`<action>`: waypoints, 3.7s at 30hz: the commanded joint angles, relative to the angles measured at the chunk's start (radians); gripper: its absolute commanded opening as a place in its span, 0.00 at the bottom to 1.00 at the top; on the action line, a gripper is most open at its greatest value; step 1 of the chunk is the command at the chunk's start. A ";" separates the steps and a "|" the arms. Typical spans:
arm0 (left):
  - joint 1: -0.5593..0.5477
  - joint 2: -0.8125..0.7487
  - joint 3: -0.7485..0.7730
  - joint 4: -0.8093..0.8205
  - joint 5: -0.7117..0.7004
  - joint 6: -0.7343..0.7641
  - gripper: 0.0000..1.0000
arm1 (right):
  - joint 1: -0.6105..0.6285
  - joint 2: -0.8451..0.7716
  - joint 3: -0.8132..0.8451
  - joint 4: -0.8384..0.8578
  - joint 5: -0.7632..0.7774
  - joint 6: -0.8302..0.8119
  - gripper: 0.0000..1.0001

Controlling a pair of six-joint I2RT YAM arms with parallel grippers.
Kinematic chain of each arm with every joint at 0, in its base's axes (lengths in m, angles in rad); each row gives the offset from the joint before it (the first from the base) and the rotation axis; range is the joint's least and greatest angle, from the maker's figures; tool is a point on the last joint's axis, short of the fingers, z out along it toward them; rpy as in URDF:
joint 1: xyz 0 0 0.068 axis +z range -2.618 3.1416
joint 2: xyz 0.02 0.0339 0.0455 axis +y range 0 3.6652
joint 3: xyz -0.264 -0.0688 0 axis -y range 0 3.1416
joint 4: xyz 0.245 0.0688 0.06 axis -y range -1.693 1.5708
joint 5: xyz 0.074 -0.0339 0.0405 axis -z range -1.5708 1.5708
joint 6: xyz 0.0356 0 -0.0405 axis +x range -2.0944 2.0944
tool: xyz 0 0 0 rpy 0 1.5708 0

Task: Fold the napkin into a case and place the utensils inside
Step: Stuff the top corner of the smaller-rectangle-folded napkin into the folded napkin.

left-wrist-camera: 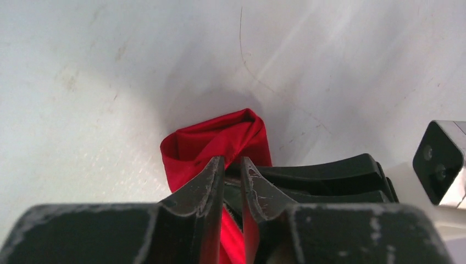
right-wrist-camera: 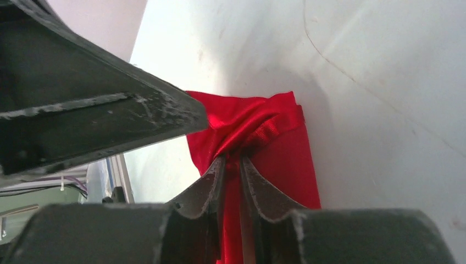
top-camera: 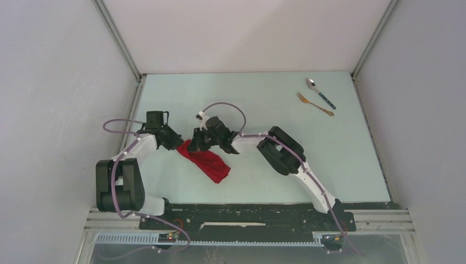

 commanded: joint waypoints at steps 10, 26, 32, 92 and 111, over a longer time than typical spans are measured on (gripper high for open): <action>0.047 0.172 0.061 0.187 0.068 -0.106 0.16 | 0.027 0.112 0.123 0.058 0.078 0.010 0.25; 0.064 -0.034 0.057 0.004 0.169 0.025 0.33 | -0.002 -0.150 0.017 -0.134 -0.051 -0.086 0.44; 0.065 -0.167 0.022 -0.113 0.149 0.096 0.37 | 0.018 -0.261 0.026 -0.334 -0.030 -0.240 0.52; 0.046 -0.203 -0.182 -0.070 0.010 -0.021 0.38 | 0.019 -0.088 0.045 -0.342 0.115 -0.051 0.31; -0.320 0.024 -0.239 0.254 0.091 -0.259 0.29 | -0.012 -0.271 -0.198 -0.339 0.153 -0.061 0.31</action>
